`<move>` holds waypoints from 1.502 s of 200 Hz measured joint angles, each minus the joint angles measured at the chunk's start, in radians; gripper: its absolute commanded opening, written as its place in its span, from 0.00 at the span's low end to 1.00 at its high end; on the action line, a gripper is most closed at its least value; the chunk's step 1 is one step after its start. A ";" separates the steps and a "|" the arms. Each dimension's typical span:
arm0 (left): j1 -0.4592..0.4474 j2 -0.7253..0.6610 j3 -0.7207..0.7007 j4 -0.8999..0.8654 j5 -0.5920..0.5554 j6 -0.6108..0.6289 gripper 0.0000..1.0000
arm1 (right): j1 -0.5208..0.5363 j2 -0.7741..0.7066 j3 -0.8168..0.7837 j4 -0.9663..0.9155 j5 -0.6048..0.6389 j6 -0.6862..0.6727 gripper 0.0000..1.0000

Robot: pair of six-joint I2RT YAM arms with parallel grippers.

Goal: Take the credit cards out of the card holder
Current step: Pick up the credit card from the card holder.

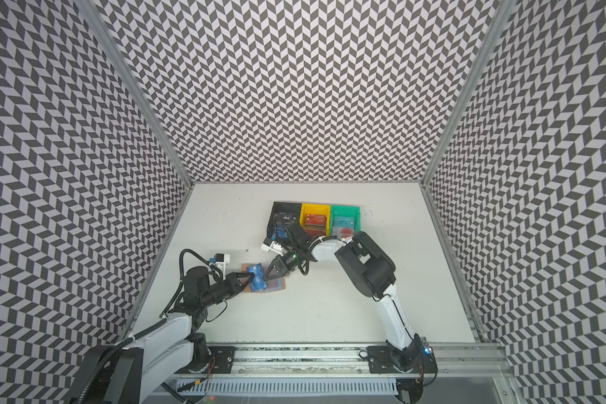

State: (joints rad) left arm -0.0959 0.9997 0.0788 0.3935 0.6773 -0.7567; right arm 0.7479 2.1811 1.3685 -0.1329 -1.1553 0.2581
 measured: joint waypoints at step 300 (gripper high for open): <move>-0.082 0.204 -0.010 0.459 0.149 -0.194 0.00 | -0.145 -0.193 -0.051 -0.130 0.099 -0.120 0.37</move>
State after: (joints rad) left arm -0.1780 1.2037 0.0692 0.8528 0.8265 -0.9508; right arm 0.6029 1.9881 1.3170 -0.2634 -1.0561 0.1383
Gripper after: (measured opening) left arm 0.048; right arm 0.365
